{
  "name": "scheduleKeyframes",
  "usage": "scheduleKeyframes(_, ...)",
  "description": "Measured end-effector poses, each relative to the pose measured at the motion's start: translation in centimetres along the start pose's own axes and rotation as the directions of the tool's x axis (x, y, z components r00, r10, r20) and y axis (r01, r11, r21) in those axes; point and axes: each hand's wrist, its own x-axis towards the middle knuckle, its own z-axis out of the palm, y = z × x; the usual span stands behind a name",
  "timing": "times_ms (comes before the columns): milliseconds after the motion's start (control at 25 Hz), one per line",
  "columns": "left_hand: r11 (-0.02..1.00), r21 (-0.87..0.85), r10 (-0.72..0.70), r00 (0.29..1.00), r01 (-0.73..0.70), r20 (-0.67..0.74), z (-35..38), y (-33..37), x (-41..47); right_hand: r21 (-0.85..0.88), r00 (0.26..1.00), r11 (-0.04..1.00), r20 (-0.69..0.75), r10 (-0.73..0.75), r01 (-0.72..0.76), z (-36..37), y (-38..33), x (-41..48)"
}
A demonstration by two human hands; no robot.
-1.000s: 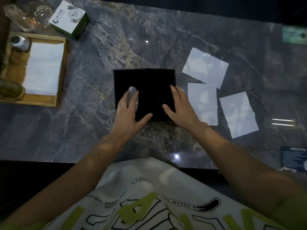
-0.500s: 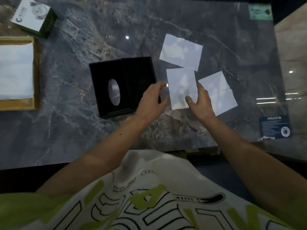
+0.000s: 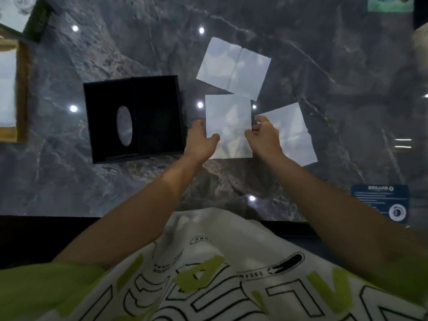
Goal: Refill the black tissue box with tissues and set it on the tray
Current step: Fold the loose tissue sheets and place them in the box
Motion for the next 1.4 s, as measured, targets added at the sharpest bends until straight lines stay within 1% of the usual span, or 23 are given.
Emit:
scheduleKeyframes(40,0.999,0.034,-0.007,1.000,0.008,-0.025,0.3,0.1,0.2,0.000,1.000,1.000,-0.001,0.001,-0.001,-0.1,0.1,0.4)
scheduleKeyframes(80,0.999,0.031,-0.035,0.999,0.036,-0.042,0.5,0.2,0.5,0.007,1.000,1.000,0.002,0.015,-0.015,-0.2,0.3,0.8)
scheduleKeyframes(240,0.975,-0.181,-0.134,0.991,0.130,-0.011,1.2,-0.2,2.0,0.100,0.996,0.991,0.016,0.085,-0.086,-0.5,0.4,1.5)
scheduleKeyframes(320,0.956,-0.248,-0.158,0.987,0.157,0.014,1.5,-0.1,2.4,0.158,0.992,0.980,0.014,0.124,-0.124,-0.5,0.5,1.8)
scheduleKeyframes(520,0.928,-0.328,-0.195,0.980,0.175,-0.030,2.0,1.2,3.2,0.276,0.968,0.928,0.045,0.247,-0.250,-0.2,0.0,2.7)
scheduleKeyframes(680,0.900,-0.375,-0.244,0.970,0.220,-0.017,2.1,1.2,3.9,0.345,0.948,0.885,0.075,0.308,-0.314,0.2,0.0,3.4)
scheduleKeyframes(800,0.898,-0.386,-0.233,0.972,0.211,-0.011,2.2,1.2,3.9,0.350,0.939,0.872,0.108,0.326,-0.343,0.2,0.2,3.5)
scheduleKeyframes(920,0.911,-0.360,-0.217,0.976,0.203,0.002,2.1,1.3,3.4,0.379,0.923,0.843,0.191,0.333,-0.383,0.0,0.4,3.7)
scheduleKeyframes(1080,0.914,-0.367,-0.171,0.985,0.171,0.034,1.8,0.6,3.1,0.502,0.864,0.706,0.344,0.368,-0.500,-1.0,-0.1,3.4)
scheduleKeyframes(1160,0.906,-0.403,-0.116,0.992,0.127,0.051,1.5,0.4,2.6,0.524,0.844,0.669,0.411,0.343,-0.527,-1.9,-0.4,2.8)
scheduleKeyframes(1240,0.890,-0.446,-0.073,0.996,0.091,0.056,1.2,0.3,2.0,0.490,0.828,0.691,0.471,0.303,-0.532,-2.5,-0.4,2.3)
scheduleKeyframes(1320,0.878,-0.473,-0.061,0.997,0.077,0.048,1.0,0.2,1.5,0.464,0.816,0.720,0.520,0.251,-0.517,-2.9,-0.4,1.7)
scheduleKeyframes(1400,0.877,-0.475,-0.056,0.997,0.070,0.044,0.8,0.0,1.0,0.472,0.826,0.741,0.529,0.196,-0.478,-3.1,-0.3,1.0)
